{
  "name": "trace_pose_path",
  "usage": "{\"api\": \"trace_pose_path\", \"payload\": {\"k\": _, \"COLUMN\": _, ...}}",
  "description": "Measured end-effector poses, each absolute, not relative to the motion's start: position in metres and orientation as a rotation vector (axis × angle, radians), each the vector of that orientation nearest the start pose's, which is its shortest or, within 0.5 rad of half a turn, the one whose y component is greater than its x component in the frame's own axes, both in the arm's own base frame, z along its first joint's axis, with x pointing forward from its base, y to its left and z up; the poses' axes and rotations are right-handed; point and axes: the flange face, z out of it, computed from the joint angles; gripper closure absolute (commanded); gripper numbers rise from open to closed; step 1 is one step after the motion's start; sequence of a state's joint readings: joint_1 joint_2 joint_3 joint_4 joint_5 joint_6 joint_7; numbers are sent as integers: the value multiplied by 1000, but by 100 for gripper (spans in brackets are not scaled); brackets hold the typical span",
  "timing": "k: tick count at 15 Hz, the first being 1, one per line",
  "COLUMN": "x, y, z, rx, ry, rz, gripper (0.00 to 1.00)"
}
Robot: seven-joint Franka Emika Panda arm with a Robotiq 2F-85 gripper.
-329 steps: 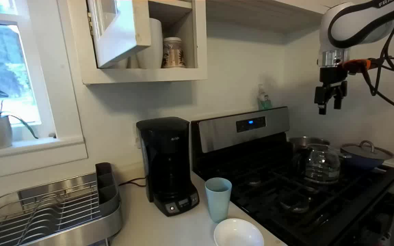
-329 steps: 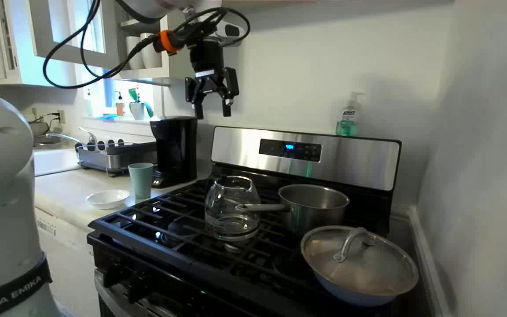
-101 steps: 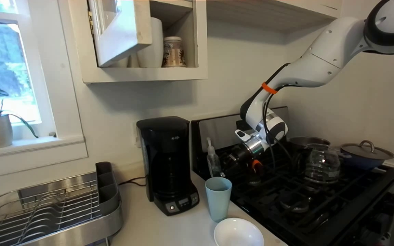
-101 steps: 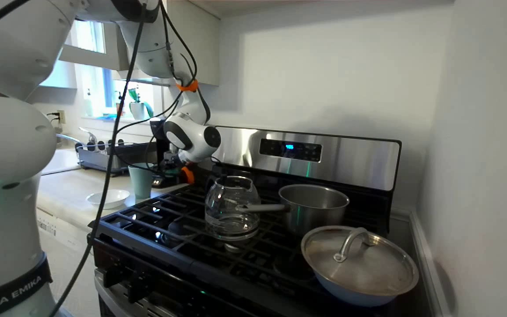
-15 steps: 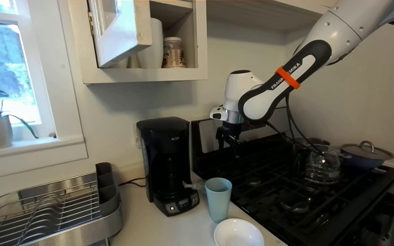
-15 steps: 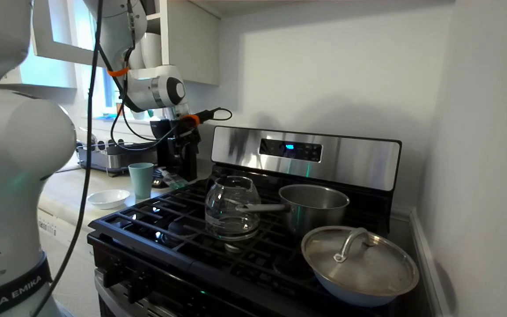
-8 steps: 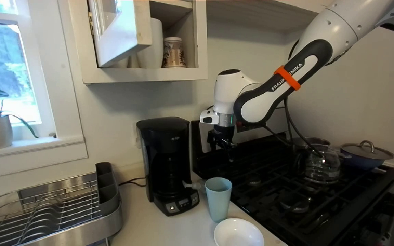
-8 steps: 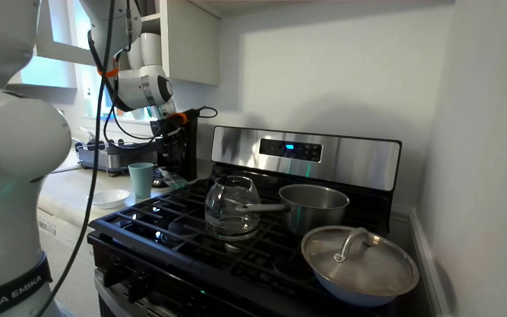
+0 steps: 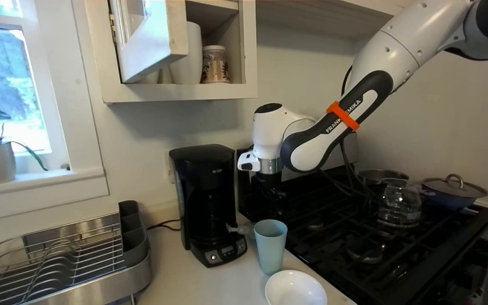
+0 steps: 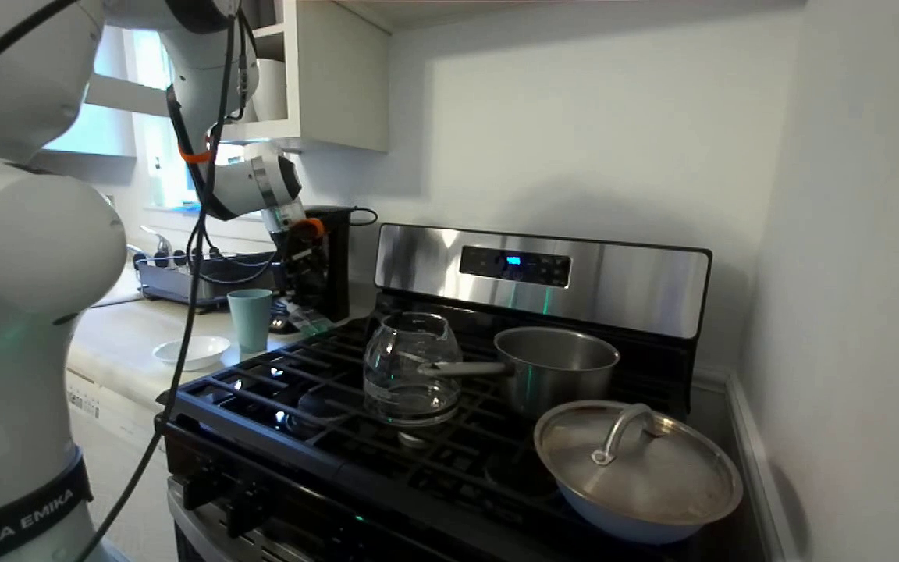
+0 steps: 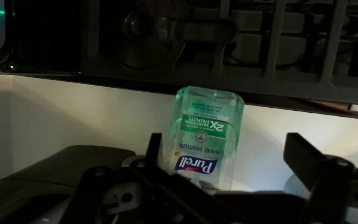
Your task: Remove the bottle from the top of the stove
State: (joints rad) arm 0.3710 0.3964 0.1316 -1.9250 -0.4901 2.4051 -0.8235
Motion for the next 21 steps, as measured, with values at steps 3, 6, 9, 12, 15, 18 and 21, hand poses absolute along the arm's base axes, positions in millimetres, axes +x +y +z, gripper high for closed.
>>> {"api": "trace_pose_path", "payload": {"k": 3, "x": 562, "y": 307, "z": 280, "rx": 1921, "ry": 2096, "rz": -8, "gripper": 0}}
{"api": "trace_pose_path", "payload": {"k": 6, "x": 566, "y": 315, "z": 270, "rx": 1934, "ry": 2081, "rz": -64, "gripper": 0}}
{"api": "trace_pose_path", "payload": {"k": 9, "x": 570, "y": 322, "z": 260, "rx": 1936, "ry": 2083, "rz": -82, "gripper": 0}}
{"api": "trace_pose_path", "payload": {"k": 12, "x": 574, "y": 327, "z": 250, "rx": 1937, "ry": 2091, "rz": -87, "gripper": 0}}
{"api": "trace_pose_path", "payload": {"k": 15, "x": 576, "y": 329, "z": 239, "rx": 1935, "ry": 2085, "rz": -94, "gripper": 0}}
{"api": "trace_pose_path", "payload": {"k": 18, "x": 578, "y": 330, "z": 229, "rx": 1937, "ry": 2075, "rz": -94, "gripper": 0}}
{"api": "trace_pose_path", "payload": {"k": 21, "x": 579, "y": 331, "z": 221, "rx": 1941, "ry": 2054, "rz": -79, "gripper": 0}}
